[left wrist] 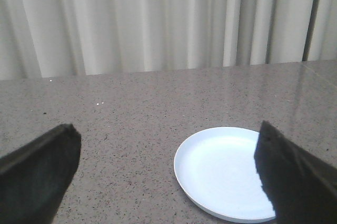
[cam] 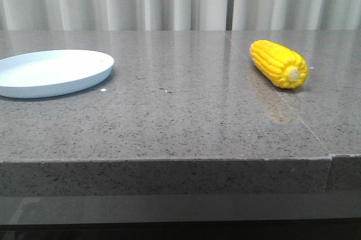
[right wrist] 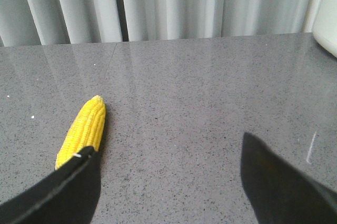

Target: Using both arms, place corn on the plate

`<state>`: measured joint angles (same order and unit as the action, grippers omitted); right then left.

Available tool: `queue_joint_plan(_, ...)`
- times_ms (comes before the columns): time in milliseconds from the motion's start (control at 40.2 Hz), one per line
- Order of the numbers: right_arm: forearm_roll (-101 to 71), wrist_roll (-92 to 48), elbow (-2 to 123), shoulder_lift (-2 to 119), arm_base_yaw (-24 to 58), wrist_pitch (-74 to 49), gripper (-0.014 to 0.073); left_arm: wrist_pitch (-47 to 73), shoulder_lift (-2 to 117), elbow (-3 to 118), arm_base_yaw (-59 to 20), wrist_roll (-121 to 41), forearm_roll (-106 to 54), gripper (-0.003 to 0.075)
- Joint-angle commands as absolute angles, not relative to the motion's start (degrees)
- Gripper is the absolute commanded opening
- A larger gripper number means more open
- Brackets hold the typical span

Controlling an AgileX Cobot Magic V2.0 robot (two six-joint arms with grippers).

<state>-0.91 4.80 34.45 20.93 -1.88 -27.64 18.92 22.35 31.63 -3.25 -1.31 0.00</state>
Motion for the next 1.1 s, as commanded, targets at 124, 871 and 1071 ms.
queue_joint_plan(124, -1.2, 4.3, 36.4, 21.8, -2.2, -23.0, 0.0579, 18.3, 32.3, 37.4, -3.3, -1.3, -1.6, 0.0648)
queue_joint_plan(871, -1.2, 4.3, 36.4, 21.8, -2.2, -23.0, 0.0579, 43.0, 83.4, 68.7, -4.9, -0.8, -3.6, 0.0554)
queue_joint_plan(1071, -1.2, 4.3, 36.4, 21.8, -2.2, -23.0, 0.0579, 43.4, 90.1, 71.4, -4.9, -0.7, -3.8, 0.0554)
